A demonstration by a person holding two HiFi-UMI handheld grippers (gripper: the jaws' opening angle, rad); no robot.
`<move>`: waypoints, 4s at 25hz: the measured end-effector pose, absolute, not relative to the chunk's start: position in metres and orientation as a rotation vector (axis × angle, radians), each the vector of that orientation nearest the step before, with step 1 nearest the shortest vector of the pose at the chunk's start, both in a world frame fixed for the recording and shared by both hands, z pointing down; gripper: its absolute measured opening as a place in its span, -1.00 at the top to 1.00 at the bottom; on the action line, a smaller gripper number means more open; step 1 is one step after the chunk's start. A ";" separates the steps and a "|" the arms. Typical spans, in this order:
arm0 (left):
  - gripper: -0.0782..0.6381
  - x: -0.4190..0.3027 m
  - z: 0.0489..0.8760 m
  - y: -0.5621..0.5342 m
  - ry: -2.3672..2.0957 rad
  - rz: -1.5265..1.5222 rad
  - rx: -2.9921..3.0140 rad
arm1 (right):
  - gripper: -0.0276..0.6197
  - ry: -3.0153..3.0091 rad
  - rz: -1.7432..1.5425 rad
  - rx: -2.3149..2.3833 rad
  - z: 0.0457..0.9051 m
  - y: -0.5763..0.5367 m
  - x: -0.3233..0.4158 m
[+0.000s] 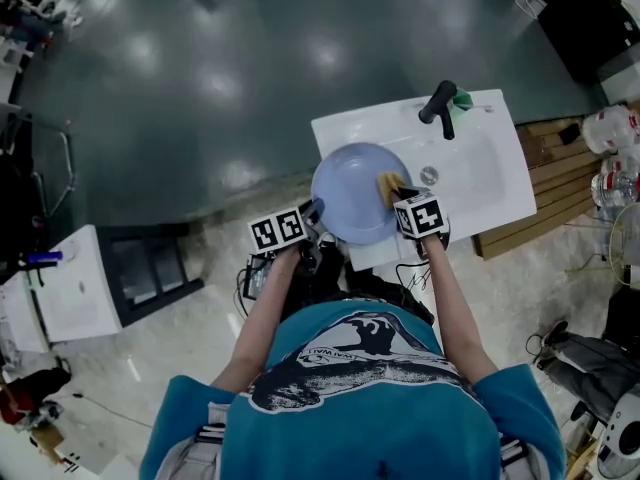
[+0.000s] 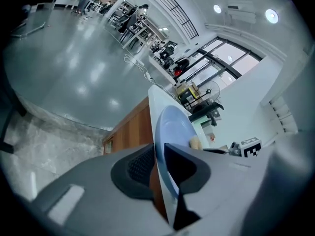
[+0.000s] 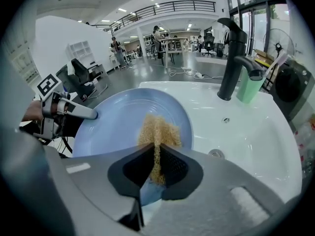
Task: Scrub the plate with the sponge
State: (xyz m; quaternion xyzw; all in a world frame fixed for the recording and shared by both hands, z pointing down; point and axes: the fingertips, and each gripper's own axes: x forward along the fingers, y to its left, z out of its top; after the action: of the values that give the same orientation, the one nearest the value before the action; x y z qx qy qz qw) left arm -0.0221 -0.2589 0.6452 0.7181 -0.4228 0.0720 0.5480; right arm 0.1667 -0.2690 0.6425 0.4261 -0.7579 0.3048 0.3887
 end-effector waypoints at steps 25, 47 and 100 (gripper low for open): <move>0.43 0.009 0.492 -0.251 -1.280 0.050 2.283 | 0.81 -2.386 0.887 1.048 0.554 -0.208 0.140; 0.47 0.017 0.497 -0.114 -1.091 0.309 2.394 | 0.81 -2.486 0.873 1.068 0.523 -0.139 0.105; 0.74 -0.046 0.481 0.035 -0.946 0.332 2.523 | 0.82 -2.469 0.755 1.147 0.507 0.031 0.024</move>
State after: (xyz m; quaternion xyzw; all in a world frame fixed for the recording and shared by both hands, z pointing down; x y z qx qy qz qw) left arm -0.0455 0.0353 0.4814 0.9082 -0.3407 0.1195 0.2118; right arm 0.0244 0.0305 0.5066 0.4011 -0.8630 0.2639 0.1575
